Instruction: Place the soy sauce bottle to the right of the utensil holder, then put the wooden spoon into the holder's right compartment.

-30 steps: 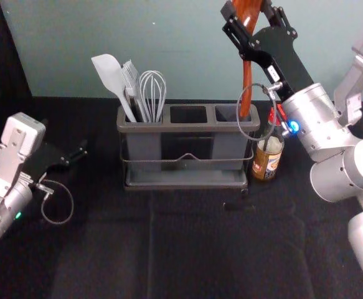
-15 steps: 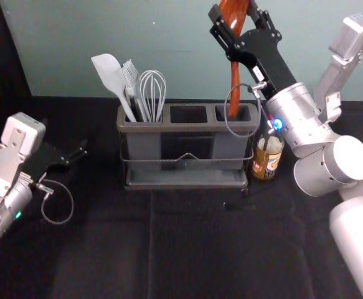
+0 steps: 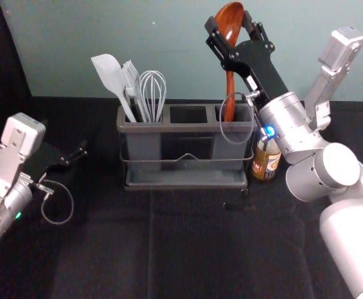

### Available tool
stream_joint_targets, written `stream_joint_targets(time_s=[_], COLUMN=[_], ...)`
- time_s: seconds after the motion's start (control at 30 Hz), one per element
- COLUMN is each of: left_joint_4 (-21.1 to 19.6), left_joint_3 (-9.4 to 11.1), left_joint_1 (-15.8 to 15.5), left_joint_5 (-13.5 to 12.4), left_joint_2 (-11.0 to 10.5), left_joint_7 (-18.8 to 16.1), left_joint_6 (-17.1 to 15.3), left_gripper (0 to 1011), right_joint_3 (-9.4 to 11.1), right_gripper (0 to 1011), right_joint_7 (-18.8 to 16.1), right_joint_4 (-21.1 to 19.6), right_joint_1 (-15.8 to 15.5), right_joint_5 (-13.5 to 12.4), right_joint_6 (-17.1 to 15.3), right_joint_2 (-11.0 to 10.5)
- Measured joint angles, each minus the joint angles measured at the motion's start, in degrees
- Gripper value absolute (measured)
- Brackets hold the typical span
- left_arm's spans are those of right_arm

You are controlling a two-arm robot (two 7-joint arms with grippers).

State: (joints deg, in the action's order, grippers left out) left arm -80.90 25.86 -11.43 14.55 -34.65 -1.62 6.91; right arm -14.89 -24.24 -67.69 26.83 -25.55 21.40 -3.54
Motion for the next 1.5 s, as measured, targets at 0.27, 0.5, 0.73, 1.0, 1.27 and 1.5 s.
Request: stream_joint_targets(time_s=[0.27, 0.5, 0.73, 1.0, 1.27, 1.5], left_joint_4=[0.0, 0.0, 0.0, 0.0, 0.0, 0.0], left_joint_3=[0.0, 0.0, 0.0, 0.0, 0.0, 0.0], left_joint_1=[0.0, 0.0, 0.0, 0.0, 0.0, 0.0], left_joint_5=[0.0, 0.0, 0.0, 0.0, 0.0, 0.0], left_joint_2=[0.0, 0.0, 0.0, 0.0, 0.0, 0.0], left_joint_7=[0.0, 0.0, 0.0, 0.0, 0.0, 0.0], left_joint_6=[0.0, 0.0, 0.0, 0.0, 0.0, 0.0], left_gripper=[1005, 1005, 1005, 1005, 1005, 1005], right_joint_3=[0.04, 0.07, 0.18, 0.25, 0.09, 0.18], right_gripper=[837, 837, 837, 837, 837, 853], right_joint_7=[-0.2, -0.52, -0.6, -0.87, -0.66, -0.66], right_joint_4=[1.49, 1.96, 2.19, 2.4, 2.03, 1.48], right_joint_1=[-0.07, -0.81, -1.5, -2.13, -3.07, -3.86], right_joint_5=[0.67, 1.1, 1.45, 1.61, 2.21, 2.19], right_joint_6=[0.5, 0.59, 0.66, 0.68, 0.64, 0.37], right_joint_2=[0.42, 0.42, 0.22, 0.11, -0.11, -0.4])
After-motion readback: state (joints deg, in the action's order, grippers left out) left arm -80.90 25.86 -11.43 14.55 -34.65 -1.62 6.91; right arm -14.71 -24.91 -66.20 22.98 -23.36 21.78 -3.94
